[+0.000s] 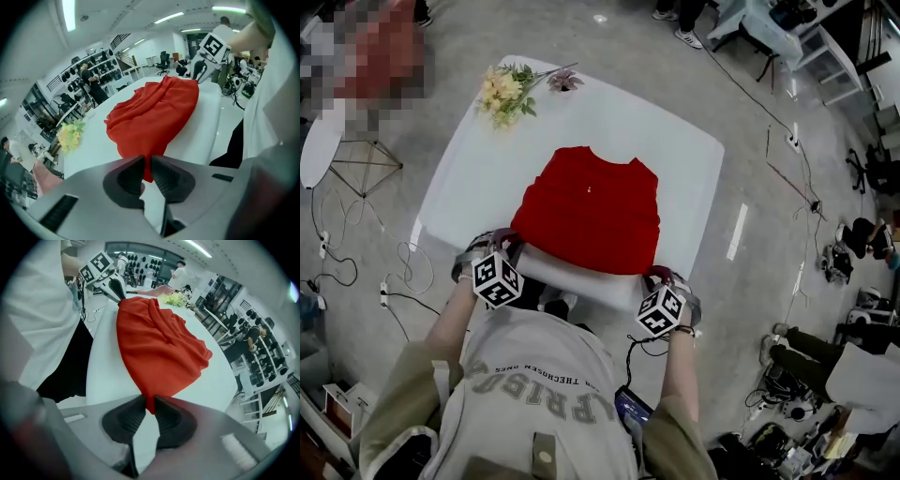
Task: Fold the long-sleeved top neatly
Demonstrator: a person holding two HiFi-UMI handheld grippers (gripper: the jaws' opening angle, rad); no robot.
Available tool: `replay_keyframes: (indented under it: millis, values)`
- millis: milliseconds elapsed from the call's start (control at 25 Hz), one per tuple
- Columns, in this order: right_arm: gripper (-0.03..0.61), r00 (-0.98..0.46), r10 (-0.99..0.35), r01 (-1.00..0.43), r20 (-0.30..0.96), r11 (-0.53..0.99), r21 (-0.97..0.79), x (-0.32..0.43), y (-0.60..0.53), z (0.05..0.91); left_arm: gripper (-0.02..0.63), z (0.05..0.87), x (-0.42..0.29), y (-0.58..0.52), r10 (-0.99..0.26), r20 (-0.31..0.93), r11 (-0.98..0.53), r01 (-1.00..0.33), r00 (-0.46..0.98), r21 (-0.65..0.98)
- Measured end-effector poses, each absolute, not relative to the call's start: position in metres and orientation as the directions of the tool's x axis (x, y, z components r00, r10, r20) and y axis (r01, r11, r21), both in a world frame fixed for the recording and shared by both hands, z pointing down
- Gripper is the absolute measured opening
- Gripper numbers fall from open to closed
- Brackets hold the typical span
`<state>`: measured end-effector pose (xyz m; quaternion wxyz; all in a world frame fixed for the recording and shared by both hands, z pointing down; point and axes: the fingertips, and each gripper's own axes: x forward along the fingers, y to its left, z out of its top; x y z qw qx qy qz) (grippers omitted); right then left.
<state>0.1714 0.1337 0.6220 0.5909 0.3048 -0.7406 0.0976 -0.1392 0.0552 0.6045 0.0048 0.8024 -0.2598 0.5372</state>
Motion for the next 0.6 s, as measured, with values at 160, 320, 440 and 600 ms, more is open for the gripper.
replay_keyframes:
  millis: [160, 320, 440, 600]
  values:
    - [0.035, -0.179, -0.285, -0.575, 0.942, 0.807, 0.135, 0.167, 0.151, 0.605, 0.025, 0.592, -0.145, 0.077, -0.327, 0.877, -0.907, -0.379, 0.352, -0.186]
    - [0.034, -0.295, -0.147, -0.567, 0.944, 0.822, -0.049, 0.159, 0.195, 0.578, 0.023, 0.562, -0.163, 0.121, -0.151, 0.888, -0.937, -0.349, 0.434, 0.011]
    - [0.034, -0.385, -0.093, -0.586, 0.918, 0.793, -0.165, 0.155, 0.207, 0.555, 0.023, 0.539, -0.171, 0.131, -0.102, 0.882, -0.934, -0.349, 0.46, 0.074]
    - [0.034, -0.398, -0.144, -0.601, 0.906, 0.787, -0.14, 0.167, 0.158, 0.53, 0.023, 0.513, -0.159, 0.081, -0.193, 0.86, -0.927, -0.376, 0.472, -0.002]
